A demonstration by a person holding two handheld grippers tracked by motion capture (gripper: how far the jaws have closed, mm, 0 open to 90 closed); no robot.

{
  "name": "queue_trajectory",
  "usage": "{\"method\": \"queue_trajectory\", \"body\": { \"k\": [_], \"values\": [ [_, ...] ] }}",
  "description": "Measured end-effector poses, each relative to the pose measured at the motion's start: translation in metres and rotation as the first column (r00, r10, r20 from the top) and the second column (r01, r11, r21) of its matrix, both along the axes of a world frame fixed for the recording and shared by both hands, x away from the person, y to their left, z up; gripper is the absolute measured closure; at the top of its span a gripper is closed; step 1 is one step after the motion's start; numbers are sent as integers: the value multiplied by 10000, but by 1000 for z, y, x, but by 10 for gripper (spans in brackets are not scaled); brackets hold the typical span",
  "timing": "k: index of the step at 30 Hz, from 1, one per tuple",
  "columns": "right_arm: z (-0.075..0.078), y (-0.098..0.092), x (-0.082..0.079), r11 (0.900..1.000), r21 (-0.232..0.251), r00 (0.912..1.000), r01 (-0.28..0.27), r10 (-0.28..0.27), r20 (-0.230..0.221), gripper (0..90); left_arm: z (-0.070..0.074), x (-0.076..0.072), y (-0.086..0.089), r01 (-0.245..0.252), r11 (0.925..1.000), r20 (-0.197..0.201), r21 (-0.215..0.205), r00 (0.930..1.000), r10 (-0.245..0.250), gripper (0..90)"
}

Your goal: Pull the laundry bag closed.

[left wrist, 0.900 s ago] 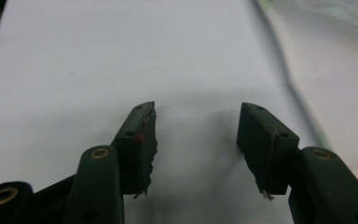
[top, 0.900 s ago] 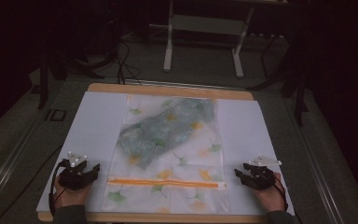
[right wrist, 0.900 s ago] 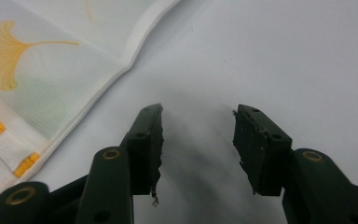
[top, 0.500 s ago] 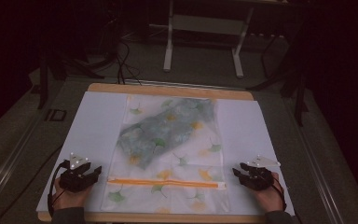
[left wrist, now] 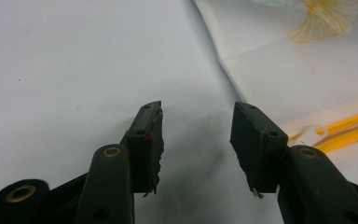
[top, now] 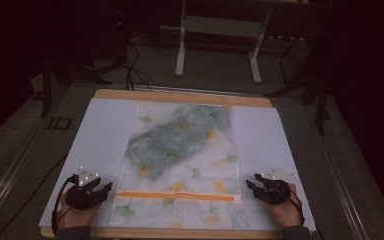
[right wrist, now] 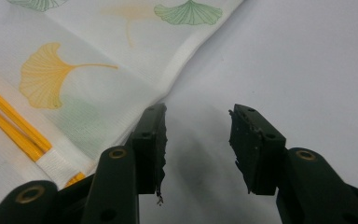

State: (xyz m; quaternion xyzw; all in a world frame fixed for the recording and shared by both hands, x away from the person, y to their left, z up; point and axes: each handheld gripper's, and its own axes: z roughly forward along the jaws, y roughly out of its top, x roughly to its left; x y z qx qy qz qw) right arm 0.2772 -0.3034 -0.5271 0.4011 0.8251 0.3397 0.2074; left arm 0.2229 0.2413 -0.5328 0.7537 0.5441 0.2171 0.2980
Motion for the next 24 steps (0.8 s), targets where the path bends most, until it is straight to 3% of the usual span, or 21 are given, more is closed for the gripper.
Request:
{"method": "queue_trajectory", "body": {
  "k": [14,24],
  "values": [
    [2,13,-2,9991,-16,9991,-418,418,7,565,1,-6,-3,293,9996,-16,-13,9996,-293,558],
    [5,26,-4,9958,37,9958,-914,913,73,557,1,-7,0,224,9997,-44,-117,9997,-224,567]
  ]
}}
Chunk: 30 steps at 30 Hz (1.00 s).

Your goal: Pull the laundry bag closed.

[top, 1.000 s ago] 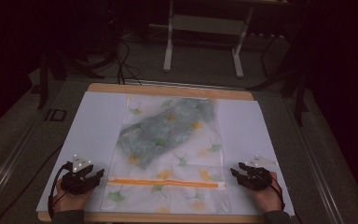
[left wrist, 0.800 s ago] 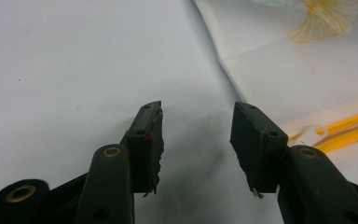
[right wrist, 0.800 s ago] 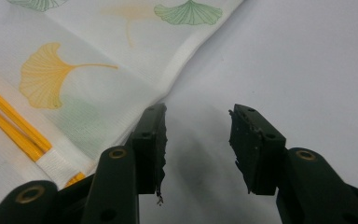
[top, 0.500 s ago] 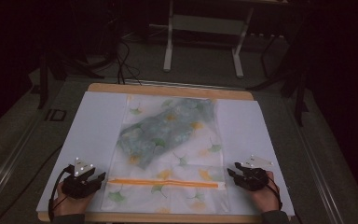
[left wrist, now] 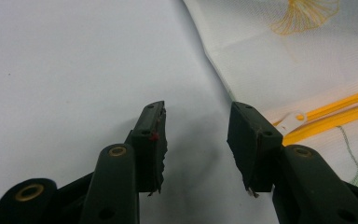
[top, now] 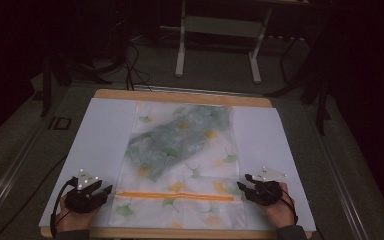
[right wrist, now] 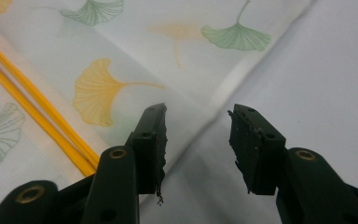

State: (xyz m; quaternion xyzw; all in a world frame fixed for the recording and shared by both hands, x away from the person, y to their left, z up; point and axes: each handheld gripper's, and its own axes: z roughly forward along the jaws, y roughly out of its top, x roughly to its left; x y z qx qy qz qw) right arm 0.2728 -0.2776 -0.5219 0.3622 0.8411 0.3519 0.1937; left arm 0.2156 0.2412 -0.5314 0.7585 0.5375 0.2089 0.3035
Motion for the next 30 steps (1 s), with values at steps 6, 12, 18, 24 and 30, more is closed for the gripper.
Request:
{"method": "queue_trajectory", "body": {
  "k": [6,12,18,24,30],
  "values": [
    [0,7,-1,9994,-32,9994,-333,333,-13,556,0,0,0,27,10000,-8,-3,10000,-27,569],
    [0,15,-3,9979,-58,9980,-638,638,18,553,-1,0,-1,209,9997,-88,151,9997,-208,573],
    [0,22,-4,9956,-69,9956,-940,940,39,554,-1,1,-1,291,9995,-123,137,9995,-289,578],
    [0,28,-6,9924,-74,9924,-1232,1232,34,562,-1,1,-1,349,9993,-128,139,9993,-347,586],
    [1,36,-5,9874,66,9873,-1582,1583,-104,573,-1,1,-1,372,9992,-135,147,9992,-370,586]
  ]
}}
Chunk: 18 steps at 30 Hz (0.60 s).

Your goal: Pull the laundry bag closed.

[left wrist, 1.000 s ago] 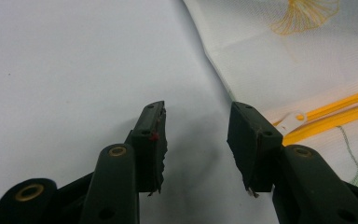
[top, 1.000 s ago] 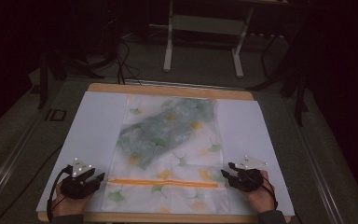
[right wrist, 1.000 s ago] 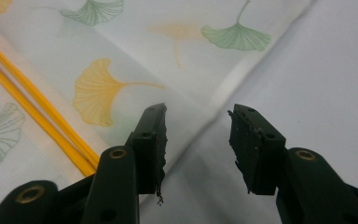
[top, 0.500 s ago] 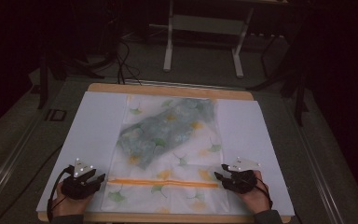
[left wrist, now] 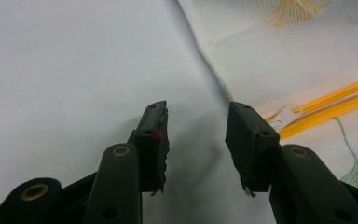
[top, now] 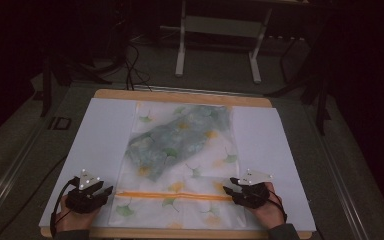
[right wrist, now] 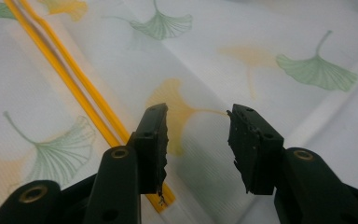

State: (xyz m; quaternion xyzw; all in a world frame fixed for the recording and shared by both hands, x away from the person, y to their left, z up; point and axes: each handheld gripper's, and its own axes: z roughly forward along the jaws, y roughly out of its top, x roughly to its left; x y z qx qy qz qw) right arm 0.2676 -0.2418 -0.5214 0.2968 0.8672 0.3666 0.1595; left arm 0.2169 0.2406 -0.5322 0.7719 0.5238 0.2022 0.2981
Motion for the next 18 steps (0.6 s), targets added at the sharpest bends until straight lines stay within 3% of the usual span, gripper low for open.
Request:
{"method": "queue_trajectory", "body": {
  "k": [18],
  "values": [
    [6,48,13,9883,84,9882,-1523,1524,-166,589,0,0,1,98,9999,-109,-84,9999,-99,581]
  ]
}}
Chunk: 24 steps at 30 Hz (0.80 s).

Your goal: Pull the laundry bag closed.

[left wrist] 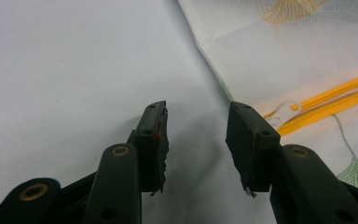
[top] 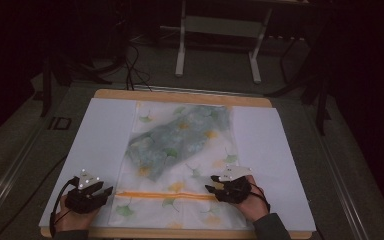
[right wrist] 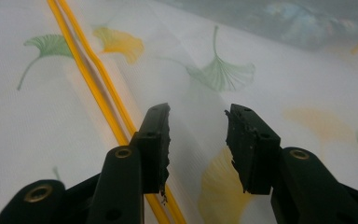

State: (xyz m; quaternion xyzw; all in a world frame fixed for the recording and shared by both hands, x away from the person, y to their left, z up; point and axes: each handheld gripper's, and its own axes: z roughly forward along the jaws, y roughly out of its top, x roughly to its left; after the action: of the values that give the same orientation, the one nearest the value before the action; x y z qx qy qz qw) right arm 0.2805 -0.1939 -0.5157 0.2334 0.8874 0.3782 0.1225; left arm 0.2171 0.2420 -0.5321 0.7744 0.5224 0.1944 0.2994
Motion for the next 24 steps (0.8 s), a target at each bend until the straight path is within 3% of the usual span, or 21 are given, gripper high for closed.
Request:
{"method": "queue_trajectory", "body": {
  "k": [24],
  "values": [
    [7,57,14,9914,-143,9915,-1299,1299,-22,589,1,-1,1,-72,9998,3,-172,10000,72,563]
  ]
}}
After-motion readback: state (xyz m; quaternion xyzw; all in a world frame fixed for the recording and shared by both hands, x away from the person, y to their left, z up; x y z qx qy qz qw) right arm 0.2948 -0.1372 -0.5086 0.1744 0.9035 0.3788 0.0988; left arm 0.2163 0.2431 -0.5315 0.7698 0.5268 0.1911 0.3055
